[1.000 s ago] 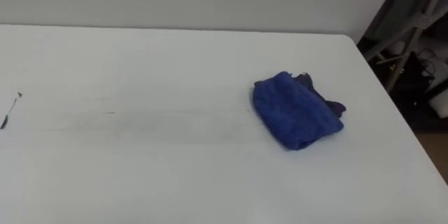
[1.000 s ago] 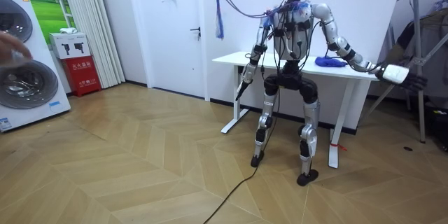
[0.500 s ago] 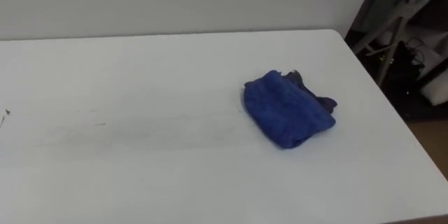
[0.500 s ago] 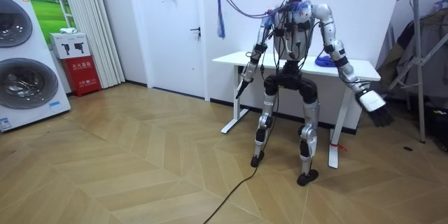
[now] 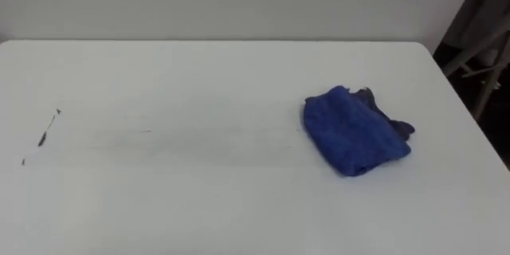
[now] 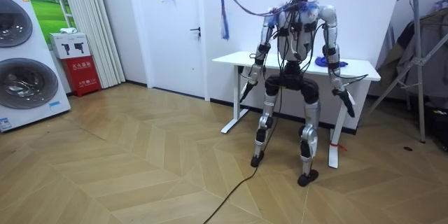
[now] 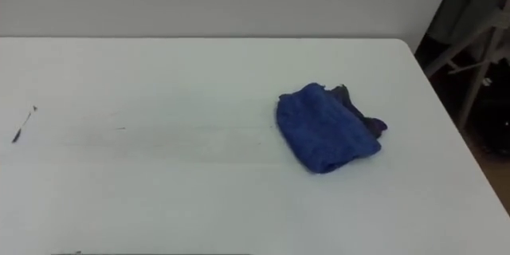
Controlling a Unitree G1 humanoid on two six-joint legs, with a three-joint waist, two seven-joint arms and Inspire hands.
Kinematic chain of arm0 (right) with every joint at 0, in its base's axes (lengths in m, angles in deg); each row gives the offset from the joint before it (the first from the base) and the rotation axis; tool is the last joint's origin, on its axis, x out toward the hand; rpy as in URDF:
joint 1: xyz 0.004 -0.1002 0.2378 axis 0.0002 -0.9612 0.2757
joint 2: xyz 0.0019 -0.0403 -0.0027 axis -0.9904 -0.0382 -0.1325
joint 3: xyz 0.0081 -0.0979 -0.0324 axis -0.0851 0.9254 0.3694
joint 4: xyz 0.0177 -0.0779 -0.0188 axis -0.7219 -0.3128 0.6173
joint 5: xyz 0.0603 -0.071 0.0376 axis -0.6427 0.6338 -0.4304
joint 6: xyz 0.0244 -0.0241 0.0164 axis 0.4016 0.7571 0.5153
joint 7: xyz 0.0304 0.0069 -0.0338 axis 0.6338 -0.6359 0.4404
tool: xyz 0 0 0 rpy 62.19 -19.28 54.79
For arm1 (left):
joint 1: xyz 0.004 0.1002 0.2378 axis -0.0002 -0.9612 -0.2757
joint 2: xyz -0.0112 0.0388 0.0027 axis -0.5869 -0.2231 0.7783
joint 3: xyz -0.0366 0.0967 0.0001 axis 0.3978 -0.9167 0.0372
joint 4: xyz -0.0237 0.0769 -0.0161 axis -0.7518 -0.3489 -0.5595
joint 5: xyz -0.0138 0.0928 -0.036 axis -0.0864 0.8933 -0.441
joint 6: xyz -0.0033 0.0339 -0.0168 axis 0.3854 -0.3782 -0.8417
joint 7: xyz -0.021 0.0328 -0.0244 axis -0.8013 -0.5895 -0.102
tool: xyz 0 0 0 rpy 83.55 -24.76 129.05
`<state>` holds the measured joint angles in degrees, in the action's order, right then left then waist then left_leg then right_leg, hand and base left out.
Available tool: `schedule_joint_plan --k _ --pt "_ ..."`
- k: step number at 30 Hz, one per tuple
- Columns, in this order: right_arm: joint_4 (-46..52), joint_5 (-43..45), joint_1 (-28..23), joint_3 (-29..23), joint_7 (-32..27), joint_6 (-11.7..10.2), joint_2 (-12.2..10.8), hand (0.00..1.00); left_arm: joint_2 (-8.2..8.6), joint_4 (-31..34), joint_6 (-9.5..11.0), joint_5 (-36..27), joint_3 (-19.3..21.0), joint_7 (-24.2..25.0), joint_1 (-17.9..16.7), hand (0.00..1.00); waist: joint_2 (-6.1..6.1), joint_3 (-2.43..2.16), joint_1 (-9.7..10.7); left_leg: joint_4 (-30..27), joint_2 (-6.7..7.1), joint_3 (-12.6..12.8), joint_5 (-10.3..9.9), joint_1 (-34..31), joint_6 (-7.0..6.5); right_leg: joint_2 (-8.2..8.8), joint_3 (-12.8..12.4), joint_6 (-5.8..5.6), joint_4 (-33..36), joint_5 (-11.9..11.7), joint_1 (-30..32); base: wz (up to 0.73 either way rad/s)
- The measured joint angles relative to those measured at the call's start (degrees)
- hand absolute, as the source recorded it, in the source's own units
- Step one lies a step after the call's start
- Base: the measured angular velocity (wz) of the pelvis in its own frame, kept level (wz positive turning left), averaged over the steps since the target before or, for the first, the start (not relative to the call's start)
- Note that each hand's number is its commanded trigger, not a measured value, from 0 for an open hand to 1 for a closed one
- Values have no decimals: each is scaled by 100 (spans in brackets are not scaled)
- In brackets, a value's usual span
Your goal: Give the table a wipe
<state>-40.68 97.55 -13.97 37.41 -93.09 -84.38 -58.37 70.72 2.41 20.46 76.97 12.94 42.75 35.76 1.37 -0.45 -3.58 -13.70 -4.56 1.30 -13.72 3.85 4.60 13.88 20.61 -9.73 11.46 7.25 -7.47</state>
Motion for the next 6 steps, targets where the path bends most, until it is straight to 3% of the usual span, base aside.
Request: schedule_joint_plan --k 6 --pt "191 -147 9 209 18 -295 -286 0 26 1 20 2 -44 -53 121 0 -13 16 -30 12 18 -116 2 -55 -3 -2 47 -1 -29 1 -30 10"
